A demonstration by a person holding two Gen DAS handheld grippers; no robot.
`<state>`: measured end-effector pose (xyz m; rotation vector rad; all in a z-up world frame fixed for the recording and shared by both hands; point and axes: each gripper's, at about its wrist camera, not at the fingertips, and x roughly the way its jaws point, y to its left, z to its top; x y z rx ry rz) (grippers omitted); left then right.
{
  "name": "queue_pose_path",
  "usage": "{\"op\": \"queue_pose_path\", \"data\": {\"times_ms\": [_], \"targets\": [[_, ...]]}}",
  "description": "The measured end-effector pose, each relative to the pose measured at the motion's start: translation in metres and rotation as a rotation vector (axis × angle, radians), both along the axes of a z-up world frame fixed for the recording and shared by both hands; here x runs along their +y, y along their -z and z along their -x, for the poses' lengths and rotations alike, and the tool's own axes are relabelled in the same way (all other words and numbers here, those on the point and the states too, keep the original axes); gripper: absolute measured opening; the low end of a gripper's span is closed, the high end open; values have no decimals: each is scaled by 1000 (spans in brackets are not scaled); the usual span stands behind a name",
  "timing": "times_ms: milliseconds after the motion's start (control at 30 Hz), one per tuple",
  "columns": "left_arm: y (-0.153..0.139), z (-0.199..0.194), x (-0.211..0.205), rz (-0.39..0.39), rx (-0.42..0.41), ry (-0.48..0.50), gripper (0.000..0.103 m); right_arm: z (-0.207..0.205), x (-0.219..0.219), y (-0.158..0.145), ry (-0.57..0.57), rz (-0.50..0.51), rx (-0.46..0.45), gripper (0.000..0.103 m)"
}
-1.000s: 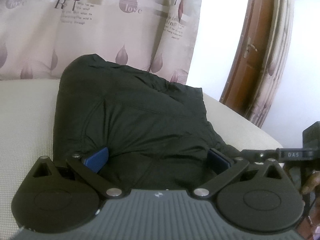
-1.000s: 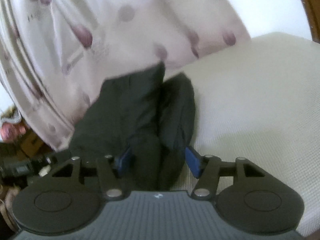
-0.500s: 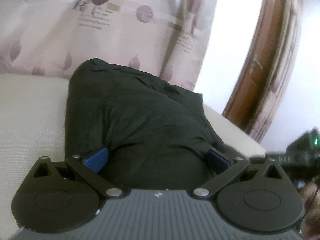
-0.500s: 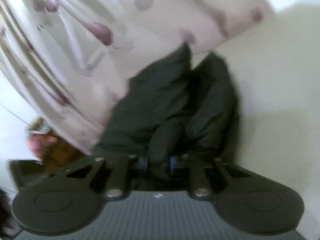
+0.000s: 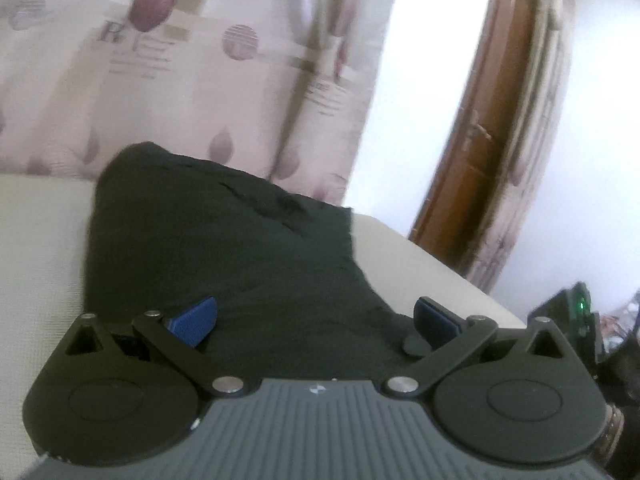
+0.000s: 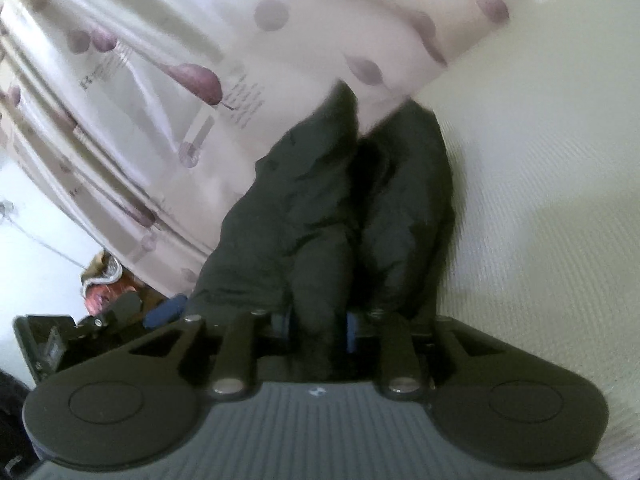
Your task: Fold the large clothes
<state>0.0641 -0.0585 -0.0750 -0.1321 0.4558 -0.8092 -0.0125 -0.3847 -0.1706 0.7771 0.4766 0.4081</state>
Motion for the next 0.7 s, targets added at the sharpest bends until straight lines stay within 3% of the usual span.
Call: {"op": "queue_pose_path", "data": {"times_ms": [133, 267, 333, 467, 567, 633, 700], "targets": [[5, 8, -12, 22, -7, 43, 103, 7, -8, -13, 27, 25, -28, 27], [20, 10, -27, -8, 20, 88, 103, 2, -21, -41, 106, 104, -99, 27], [28, 8, -31, -26, 41, 87, 103, -16, -15, -63, 94, 192, -115, 27], [42, 2, -32, -27, 89, 85, 103, -58, 21, -109, 39, 401, -244, 27], [45, 2, -38, -67, 82, 79, 103, -89, 52, -126, 1, 576, -304, 27], [47, 3, -40, -84, 75, 79, 103, -112, 67, -123, -6, 668, -285, 26], [50, 1, -36, -66, 81, 82, 103, -134, 79, -107, 30, 827, -210, 26]]}}
